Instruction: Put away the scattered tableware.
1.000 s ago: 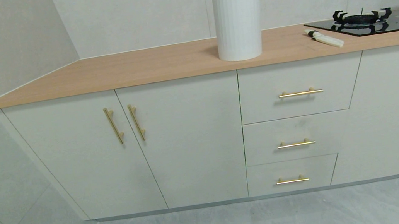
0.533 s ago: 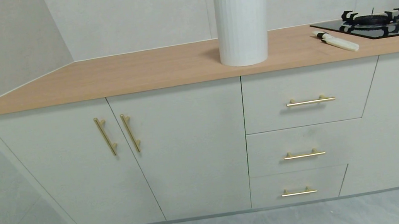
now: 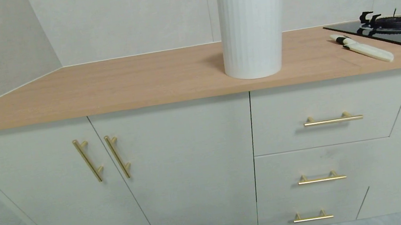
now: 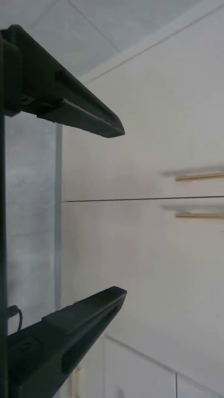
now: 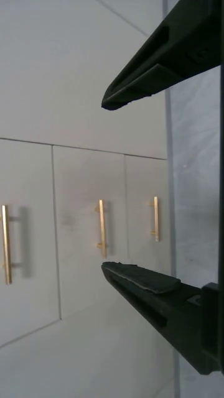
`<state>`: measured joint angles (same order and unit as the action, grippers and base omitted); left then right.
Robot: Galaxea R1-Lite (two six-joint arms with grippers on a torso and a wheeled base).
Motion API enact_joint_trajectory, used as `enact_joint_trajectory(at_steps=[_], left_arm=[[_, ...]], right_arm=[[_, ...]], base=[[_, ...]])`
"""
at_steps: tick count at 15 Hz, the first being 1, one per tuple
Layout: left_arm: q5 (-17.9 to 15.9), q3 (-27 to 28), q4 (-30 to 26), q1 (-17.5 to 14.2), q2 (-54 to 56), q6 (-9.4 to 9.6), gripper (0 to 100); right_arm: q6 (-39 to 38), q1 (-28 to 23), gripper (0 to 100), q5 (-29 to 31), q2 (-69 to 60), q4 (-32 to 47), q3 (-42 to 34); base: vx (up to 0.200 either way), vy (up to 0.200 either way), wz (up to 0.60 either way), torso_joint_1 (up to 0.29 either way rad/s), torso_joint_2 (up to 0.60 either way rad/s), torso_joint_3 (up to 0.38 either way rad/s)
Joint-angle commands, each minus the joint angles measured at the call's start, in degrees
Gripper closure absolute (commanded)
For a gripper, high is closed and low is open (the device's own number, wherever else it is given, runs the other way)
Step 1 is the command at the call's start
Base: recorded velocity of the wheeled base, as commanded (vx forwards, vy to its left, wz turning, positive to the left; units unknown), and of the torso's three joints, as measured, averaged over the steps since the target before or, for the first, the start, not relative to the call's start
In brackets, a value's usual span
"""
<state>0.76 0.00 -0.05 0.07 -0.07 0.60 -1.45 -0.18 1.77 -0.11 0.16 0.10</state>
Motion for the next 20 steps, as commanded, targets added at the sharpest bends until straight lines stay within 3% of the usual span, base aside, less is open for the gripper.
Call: enact_joint_trajectory(at_steps=[1, 6, 20], left_arm=[[0.0, 0.0, 0.0, 0.0, 0.0, 0.02, 0], [0.0, 0.0, 0.0, 0.0, 0.0, 0.02, 0], [0.0, 0.0, 0.0, -0.1, 0.0, -0.16, 0]], right_arm=[[0.0, 0.0, 0, 0.0, 0.1, 0.0, 0.0], [0.0, 0.0, 0, 0.0, 0.1, 0.0, 0.0], [0.0, 0.0, 0, 0.0, 0.1, 0.0, -0.1]], base=[[0.200, 0.000, 0.00, 0.007, 0.00, 0.002], [0.200, 0.000, 0.00, 0.000, 0.00, 0.003], [0.000, 0.000, 0.00, 0.000, 0.00, 0.000]])
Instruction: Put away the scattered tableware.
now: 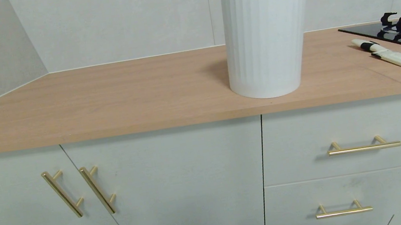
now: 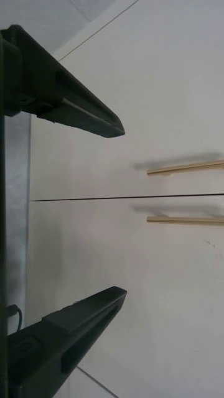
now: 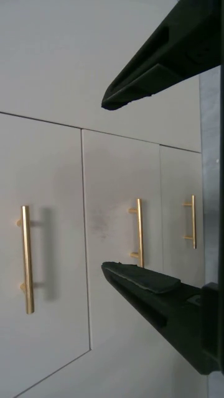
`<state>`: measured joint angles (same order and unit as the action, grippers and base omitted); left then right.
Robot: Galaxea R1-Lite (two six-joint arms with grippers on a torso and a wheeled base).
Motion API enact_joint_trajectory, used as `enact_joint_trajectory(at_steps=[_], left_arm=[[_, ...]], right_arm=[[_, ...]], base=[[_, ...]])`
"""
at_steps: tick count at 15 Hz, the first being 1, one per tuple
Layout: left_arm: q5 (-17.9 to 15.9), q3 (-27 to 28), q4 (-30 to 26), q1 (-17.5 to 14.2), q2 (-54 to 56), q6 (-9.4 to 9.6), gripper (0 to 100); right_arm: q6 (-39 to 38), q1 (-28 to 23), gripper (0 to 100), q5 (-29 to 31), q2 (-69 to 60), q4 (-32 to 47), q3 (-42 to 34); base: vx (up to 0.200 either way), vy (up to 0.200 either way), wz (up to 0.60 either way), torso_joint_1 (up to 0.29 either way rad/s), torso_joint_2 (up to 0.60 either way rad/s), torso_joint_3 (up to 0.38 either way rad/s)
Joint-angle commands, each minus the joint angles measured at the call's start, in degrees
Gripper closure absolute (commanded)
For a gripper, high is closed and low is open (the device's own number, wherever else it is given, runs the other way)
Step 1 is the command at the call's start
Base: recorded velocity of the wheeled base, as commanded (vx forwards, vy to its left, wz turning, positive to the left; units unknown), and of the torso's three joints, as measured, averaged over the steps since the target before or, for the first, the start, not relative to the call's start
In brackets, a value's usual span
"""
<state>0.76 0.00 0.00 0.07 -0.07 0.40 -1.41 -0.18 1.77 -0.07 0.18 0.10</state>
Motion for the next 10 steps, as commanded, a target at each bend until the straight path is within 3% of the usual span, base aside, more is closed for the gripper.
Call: enact_joint_trajectory(at_steps=[1, 8, 10], left_arm=[[0.0, 0.0, 0.0, -0.1, 0.0, 0.13, 0], [0.0, 0.0, 0.0, 0.0, 0.0, 0.13, 0], [0.0, 0.0, 0.0, -0.1, 0.0, -0.05, 0]], right_arm=[[0.0, 0.0, 0, 0.0, 0.1, 0.0, -0.1], [0.0, 0.0, 0, 0.0, 0.1, 0.0, 0.0], [0.0, 0.0, 0, 0.0, 0.1, 0.0, -0.1]], base=[[0.000, 0.000, 0.00, 0.000, 0.00, 0.000], [0.000, -0.200, 0.00, 0.002, 0.00, 0.000], [0.000, 0.000, 0.00, 0.000, 0.00, 0.000]])
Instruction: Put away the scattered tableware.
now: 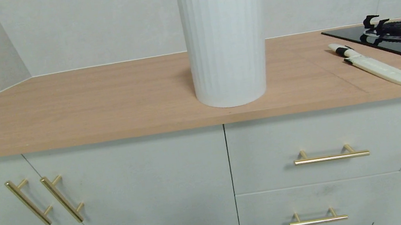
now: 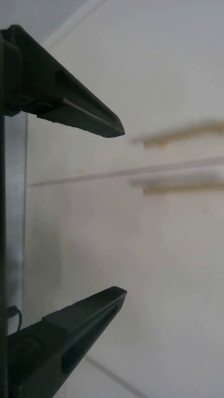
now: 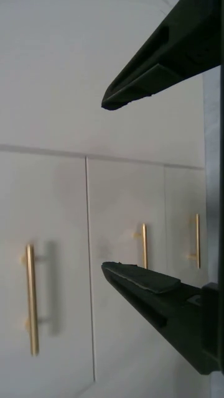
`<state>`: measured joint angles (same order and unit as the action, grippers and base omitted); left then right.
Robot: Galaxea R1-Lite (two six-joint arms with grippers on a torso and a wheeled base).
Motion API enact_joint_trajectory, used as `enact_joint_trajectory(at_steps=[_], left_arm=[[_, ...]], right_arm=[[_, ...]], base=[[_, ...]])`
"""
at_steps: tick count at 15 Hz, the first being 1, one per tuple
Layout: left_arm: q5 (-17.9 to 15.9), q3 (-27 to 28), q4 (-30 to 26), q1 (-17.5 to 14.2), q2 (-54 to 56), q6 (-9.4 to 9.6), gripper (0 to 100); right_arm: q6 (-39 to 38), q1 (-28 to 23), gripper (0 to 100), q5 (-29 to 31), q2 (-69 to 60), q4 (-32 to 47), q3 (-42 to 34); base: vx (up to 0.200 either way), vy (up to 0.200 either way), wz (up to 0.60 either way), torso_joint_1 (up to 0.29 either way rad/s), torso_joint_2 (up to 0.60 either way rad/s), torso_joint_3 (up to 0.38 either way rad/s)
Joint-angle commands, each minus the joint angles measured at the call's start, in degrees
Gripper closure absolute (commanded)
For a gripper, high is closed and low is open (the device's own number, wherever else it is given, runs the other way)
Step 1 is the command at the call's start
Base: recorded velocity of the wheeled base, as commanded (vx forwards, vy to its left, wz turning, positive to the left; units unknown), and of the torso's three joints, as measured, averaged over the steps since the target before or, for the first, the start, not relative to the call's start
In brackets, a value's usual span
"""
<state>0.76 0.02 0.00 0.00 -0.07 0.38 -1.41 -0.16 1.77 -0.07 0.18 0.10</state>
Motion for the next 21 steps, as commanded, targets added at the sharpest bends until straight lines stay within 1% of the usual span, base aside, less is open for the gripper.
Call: enact_joint_trajectory(at_steps=[1, 17, 21], left_arm=[[0.0, 0.0, 0.0, 0.0, 0.0, -0.03, 0], [0.0, 0.0, 0.0, 0.1, 0.0, -0.11, 0], [0.0, 0.0, 0.0, 0.0, 0.0, -0.11, 0]], right_arm=[[0.0, 0.0, 0, 0.0, 0.1, 0.0, 0.0], [0.0, 0.0, 0, 0.0, 0.1, 0.0, 0.0], [0.0, 0.0, 0, 0.0, 0.1, 0.0, 0.0]], base=[[0.000, 0.000, 0.00, 0.000, 0.00, 0.000], [0.000, 0.000, 0.00, 0.000, 0.00, 0.000], [0.000, 0.000, 0.00, 0.043, -0.21, -0.231]])
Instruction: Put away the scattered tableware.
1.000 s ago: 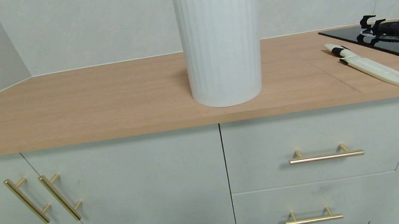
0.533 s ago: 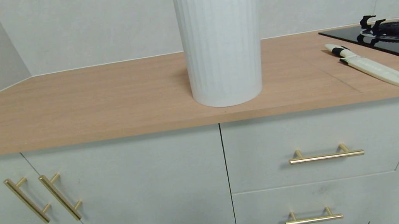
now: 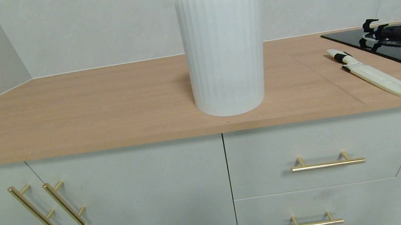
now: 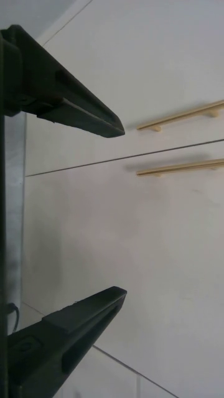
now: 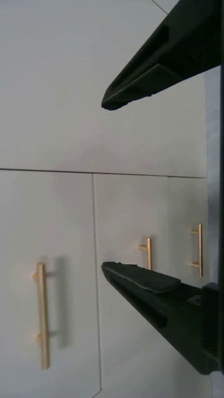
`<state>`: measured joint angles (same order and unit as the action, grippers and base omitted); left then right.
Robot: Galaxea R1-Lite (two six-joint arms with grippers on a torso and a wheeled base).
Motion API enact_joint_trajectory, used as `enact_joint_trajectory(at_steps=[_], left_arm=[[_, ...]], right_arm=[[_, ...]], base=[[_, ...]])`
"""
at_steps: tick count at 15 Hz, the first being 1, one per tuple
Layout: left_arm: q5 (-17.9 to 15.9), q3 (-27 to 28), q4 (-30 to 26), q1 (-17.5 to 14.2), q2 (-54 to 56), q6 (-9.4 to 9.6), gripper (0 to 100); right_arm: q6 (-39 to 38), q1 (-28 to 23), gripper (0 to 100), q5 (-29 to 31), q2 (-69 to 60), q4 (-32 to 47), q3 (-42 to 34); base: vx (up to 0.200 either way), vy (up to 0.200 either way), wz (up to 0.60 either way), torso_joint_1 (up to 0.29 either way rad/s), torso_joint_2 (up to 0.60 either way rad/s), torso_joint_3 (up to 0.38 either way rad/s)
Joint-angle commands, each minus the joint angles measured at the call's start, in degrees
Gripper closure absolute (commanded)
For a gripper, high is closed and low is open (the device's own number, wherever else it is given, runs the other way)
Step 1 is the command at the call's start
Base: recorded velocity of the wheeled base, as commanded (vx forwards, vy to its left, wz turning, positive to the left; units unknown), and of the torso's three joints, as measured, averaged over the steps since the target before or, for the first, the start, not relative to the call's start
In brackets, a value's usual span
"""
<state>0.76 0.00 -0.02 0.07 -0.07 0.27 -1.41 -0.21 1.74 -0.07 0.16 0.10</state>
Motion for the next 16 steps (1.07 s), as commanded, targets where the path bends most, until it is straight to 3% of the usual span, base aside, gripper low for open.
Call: enact_joint_trajectory(at_steps=[1, 6, 16], left_arm=[[0.0, 0.0, 0.0, 0.0, 0.0, 0.00, 0], [0.0, 0.0, 0.0, 0.0, 0.0, 0.00, 0], [0.0, 0.0, 0.0, 0.0, 0.0, 0.00, 0]], right_arm=[[0.0, 0.0, 0, 0.0, 0.1, 0.0, 0.0], [0.0, 0.0, 0, 0.0, 0.1, 0.0, 0.0], [0.0, 0.0, 0, 0.0, 0.1, 0.0, 0.0]], base=[[0.000, 0.000, 0.00, 0.207, -0.47, -0.295], [0.000, 0.000, 0.00, 0.157, -0.46, -0.265], [0.000, 0.000, 0.00, 0.016, -0.04, -0.025]])
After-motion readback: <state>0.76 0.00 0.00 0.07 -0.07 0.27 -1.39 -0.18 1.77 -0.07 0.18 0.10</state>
